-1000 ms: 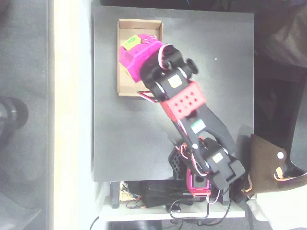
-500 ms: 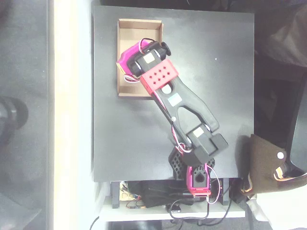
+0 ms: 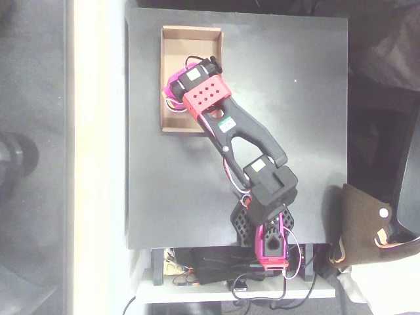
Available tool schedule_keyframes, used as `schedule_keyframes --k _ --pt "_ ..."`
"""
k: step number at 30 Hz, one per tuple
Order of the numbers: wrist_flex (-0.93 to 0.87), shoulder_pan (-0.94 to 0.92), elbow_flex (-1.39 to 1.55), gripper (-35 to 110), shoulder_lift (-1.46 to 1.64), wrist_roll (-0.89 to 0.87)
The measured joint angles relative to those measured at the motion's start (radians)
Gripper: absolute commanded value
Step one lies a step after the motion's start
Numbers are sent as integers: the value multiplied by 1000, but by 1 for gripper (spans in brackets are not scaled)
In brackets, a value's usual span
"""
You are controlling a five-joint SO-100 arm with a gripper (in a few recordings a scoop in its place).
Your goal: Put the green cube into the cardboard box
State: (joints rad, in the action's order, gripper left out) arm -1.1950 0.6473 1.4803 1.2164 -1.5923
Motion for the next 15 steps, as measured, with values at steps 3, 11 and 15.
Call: schedule_keyframes --k 3,11,15 --pt "0 0 0 7 -8 0" --pt "0 0 -2 7 -26 0" --pt "0 0 -2 12 -26 0"
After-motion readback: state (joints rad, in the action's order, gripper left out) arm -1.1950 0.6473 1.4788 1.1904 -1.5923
